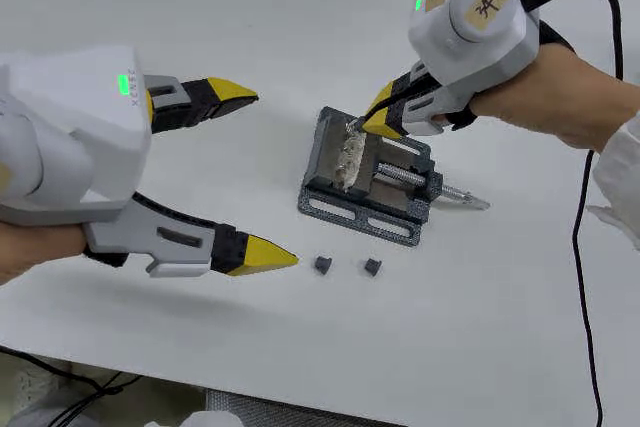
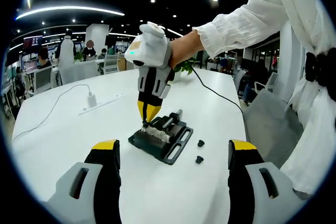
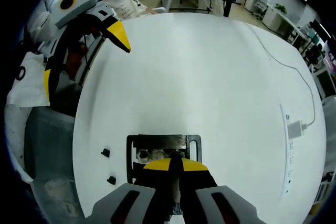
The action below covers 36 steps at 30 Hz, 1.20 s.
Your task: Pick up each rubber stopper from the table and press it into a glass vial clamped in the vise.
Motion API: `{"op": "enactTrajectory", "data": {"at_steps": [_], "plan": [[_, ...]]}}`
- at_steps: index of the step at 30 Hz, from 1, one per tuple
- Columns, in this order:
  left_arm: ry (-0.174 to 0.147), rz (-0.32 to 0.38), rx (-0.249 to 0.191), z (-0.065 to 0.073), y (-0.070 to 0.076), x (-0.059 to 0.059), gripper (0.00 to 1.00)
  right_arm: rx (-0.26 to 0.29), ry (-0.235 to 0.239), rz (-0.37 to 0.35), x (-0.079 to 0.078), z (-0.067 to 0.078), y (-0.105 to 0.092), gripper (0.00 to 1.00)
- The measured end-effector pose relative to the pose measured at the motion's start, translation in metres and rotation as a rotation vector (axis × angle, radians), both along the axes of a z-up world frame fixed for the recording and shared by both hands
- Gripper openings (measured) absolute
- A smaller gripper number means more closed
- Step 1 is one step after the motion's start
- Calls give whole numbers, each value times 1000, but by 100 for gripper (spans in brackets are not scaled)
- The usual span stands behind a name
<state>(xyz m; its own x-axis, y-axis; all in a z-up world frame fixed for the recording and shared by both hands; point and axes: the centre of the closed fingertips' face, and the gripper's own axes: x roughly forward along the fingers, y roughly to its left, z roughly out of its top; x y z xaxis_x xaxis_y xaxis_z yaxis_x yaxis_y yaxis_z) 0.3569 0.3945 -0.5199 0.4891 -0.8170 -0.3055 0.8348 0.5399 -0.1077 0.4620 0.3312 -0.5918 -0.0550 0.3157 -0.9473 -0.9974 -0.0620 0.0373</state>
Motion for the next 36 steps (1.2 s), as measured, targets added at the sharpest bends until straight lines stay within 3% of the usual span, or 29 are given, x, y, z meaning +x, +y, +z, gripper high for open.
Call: {"op": "enactTrajectory", "data": {"at_steps": [13, 19, 36], "plan": [[-4, 0, -8, 0, -3, 3, 83, -26, -41, 39, 1, -3, 1, 1], [-6, 0, -10, 0, -4, 3, 83, -28, -22, 10, 5, -3, 0, 1], [-5, 0, -22, 1, -9, 5, 83, -48, -16, 14, 1, -3, 1, 0]]}}
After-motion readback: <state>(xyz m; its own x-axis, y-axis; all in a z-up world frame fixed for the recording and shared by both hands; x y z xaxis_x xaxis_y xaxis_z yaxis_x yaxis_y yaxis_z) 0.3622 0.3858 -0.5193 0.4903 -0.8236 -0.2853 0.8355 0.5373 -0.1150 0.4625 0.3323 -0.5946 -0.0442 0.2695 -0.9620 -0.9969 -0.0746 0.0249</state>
